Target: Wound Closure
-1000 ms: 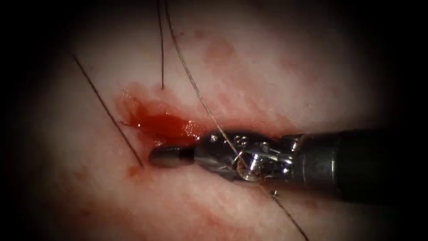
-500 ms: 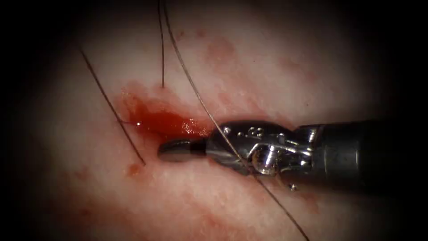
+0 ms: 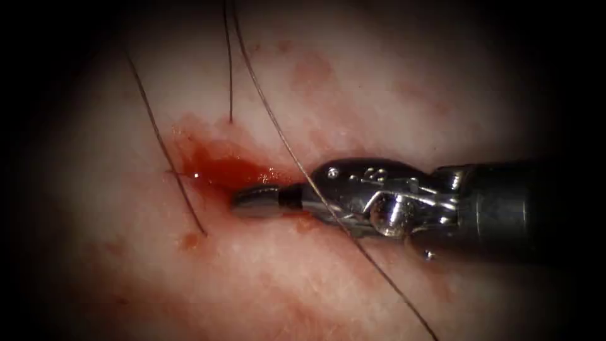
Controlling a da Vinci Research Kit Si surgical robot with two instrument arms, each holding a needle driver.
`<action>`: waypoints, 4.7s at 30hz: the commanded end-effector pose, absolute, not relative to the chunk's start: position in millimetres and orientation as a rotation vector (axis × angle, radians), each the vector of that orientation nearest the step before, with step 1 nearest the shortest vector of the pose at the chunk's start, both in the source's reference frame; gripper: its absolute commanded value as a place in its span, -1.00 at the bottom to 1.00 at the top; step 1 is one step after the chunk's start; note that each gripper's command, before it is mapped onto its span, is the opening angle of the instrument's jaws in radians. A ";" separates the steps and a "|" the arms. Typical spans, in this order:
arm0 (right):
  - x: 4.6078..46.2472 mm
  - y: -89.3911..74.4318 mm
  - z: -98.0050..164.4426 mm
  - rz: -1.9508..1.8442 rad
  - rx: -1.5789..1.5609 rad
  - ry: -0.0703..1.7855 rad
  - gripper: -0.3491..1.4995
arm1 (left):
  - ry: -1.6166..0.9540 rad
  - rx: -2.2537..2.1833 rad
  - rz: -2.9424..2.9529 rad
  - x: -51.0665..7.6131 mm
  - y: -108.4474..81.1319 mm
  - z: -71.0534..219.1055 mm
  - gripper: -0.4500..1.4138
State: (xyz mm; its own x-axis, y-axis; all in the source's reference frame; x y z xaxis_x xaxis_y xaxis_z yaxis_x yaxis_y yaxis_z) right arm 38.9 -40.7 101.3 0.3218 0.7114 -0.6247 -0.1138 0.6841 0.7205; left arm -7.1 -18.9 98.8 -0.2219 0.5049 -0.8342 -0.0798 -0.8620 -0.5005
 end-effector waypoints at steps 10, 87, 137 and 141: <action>42.1 -43.7 100.8 0.566 0.652 1.123 0.47 | -0.452 -1.643 2.153 -7.2 -18.4 101.6 -1.00; 44.6 -46.7 98.5 0.254 0.347 1.023 -1.00 | -0.388 -1.597 2.160 0.4 -23.2 104.9 -1.00; 40.9 -46.9 95.6 0.232 0.251 1.071 0.64 | -0.230 -1.378 2.169 10.2 -21.9 112.1 -1.00; 41.5 -47.6 97.0 0.220 0.242 1.052 0.58 | -0.227 -1.376 2.168 10.1 -22.0 112.1 -1.00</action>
State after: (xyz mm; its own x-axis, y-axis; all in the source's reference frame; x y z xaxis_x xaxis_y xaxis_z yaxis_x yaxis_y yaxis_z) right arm 40.9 -47.4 96.6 0.4802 0.2879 -0.8285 -0.0641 0.9536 0.2942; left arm 10.7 -21.7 111.4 -0.3205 0.5354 -0.7814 -0.3639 -0.8312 -0.4203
